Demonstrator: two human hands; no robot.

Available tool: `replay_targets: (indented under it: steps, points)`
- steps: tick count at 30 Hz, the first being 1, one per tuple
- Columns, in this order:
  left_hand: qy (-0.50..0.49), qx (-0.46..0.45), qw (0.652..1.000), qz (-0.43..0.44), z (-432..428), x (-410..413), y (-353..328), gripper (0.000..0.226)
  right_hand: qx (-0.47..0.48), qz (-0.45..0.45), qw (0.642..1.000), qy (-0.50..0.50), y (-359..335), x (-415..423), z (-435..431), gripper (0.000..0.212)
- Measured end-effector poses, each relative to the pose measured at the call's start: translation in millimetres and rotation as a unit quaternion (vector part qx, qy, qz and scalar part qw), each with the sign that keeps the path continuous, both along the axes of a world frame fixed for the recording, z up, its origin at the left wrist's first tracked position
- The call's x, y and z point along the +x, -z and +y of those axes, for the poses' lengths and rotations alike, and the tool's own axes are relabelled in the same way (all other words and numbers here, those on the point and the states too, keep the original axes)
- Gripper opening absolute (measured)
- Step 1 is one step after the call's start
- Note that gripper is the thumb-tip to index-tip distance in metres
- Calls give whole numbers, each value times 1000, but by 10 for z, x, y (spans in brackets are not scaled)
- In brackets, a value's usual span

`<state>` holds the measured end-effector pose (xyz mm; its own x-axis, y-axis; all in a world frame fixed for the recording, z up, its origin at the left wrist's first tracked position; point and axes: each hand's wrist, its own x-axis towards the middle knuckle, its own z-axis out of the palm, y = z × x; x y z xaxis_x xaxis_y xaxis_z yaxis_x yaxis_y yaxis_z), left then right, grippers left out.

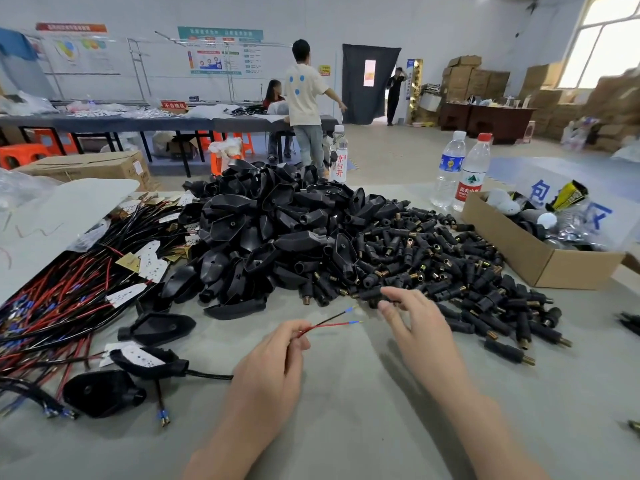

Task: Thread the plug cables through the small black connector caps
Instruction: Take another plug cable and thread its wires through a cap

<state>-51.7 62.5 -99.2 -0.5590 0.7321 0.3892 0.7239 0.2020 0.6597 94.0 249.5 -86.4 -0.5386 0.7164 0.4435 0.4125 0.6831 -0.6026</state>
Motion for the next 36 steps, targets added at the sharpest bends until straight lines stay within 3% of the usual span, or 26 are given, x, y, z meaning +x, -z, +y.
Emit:
replay_targets:
  steps: [4, 8, 13, 16, 18, 19, 20, 22, 23, 25, 27, 30, 36]
  points:
    - [16, 25, 998, -56, 13, -37, 7, 20, 23, -61, 996, 54, -84, -151, 255, 32]
    - [28, 57, 995, -79, -9, -28, 4, 5, 81, -199, 974, 71, -92, -343, 330, 35]
    - [19, 63, 992, -110, -15, -39, 0, 12, 123, -216, 965, 87, -90, -300, 278, 27]
    - [27, 57, 991, -116, -22, -16, -15, 13, 77, -146, 982, 91, -136, -152, 187, 21]
    - [31, 55, 992, -111, -18, 0, -11, 16, -95, 15, 993, 68, -173, -59, 59, 15]
    - [30, 54, 992, -107, -18, 5, -7, 18, -234, 115, 965, 35, -188, -26, -14, 14]
    - [27, 54, 993, -101, -17, 6, -4, 19, -379, 213, 900, -10, -200, -4, -99, 15]
    - [23, 53, 994, -88, -21, 7, -2, 20, -591, 339, 727, -84, -194, 25, -238, 17]
    - [24, 52, 995, -82, -24, 10, -4, 20, -647, 366, 661, -104, -184, 32, -276, 21]
    - [30, 49, 996, -65, -29, 20, -14, 19, -696, 386, 592, -131, -150, 23, -319, 30]
    - [38, 46, 997, -46, -26, 30, -22, 16, -702, 376, 585, -154, -123, -4, -337, 26]
    - [45, 40, 998, -24, -31, 48, -26, 19, -690, 346, 609, -184, -134, -58, -358, 20]
    - [58, 23, 998, -13, -19, 49, -47, 16, -695, 337, 592, -230, -112, -98, -400, 26]
